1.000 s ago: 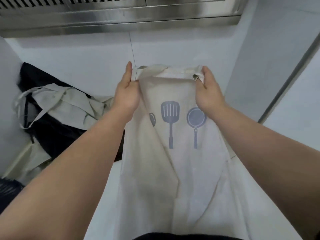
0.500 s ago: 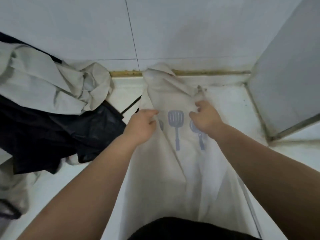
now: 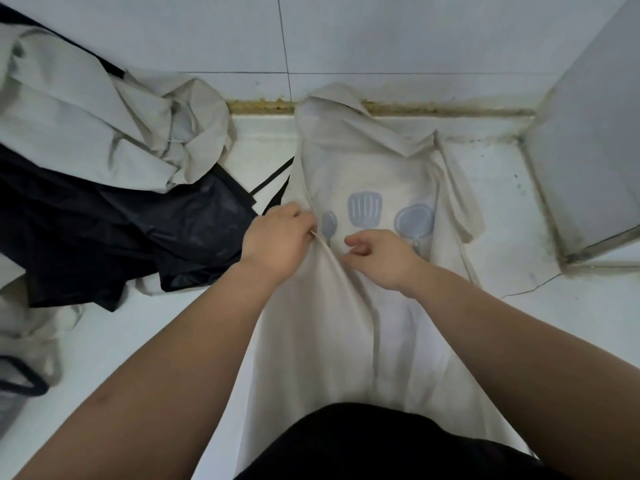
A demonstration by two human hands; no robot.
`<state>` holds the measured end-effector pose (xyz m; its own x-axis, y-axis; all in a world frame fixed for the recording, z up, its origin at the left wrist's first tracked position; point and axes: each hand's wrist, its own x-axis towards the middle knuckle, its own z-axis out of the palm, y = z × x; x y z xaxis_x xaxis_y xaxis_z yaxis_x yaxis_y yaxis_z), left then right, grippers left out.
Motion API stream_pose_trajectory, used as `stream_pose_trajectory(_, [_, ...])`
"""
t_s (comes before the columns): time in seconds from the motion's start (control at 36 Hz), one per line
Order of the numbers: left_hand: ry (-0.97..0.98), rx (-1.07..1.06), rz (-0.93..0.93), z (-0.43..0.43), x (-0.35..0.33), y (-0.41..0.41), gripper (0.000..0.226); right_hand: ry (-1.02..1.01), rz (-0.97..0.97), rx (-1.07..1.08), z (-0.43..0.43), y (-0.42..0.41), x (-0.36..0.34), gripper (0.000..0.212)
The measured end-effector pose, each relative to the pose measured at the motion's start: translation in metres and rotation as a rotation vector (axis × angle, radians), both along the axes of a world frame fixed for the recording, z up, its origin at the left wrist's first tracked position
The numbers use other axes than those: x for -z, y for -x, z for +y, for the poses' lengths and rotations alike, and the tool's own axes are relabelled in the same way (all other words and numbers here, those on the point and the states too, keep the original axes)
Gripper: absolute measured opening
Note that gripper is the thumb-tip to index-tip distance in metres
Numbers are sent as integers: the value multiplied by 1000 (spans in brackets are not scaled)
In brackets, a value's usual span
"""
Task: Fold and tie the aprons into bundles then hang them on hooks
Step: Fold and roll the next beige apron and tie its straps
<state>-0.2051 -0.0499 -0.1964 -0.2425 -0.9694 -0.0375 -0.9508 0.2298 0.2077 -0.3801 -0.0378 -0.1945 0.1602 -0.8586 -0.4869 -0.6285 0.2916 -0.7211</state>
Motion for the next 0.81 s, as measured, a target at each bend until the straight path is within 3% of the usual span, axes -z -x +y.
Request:
stream_pose_trajectory(0.14, [150,-39,375,9,-1,-13,17,-127,-291,30,-5,-25,-13,31])
stream_pose_trajectory(0.22, [177,-38,462,12,-2,-17,34,-248,-476,39,-9,-36,-19,40])
stream_pose_trajectory(0.33, [201,-37,494,13,-4,-22,29,-417,-629,122,-11,-41,-20,37])
stream_pose_trajectory(0.42, [191,-46,464,11,-8,-21,19,-447,-638,128,-11,-37,-22,12])
stream_pose_trajectory(0.5, [171,-63,361,12,-11,-14,18,-465,-614,90,-9,-28,-26,18])
stream_pose_trajectory(0.58, [203,-36,313,15,-14,-4,35,-484,-556,39,-3,-19,-34,15])
stream_pose_trajectory(0.81, [78,-107,22,20,-36,8,21,-452,-468,75,23,-3,-52,18])
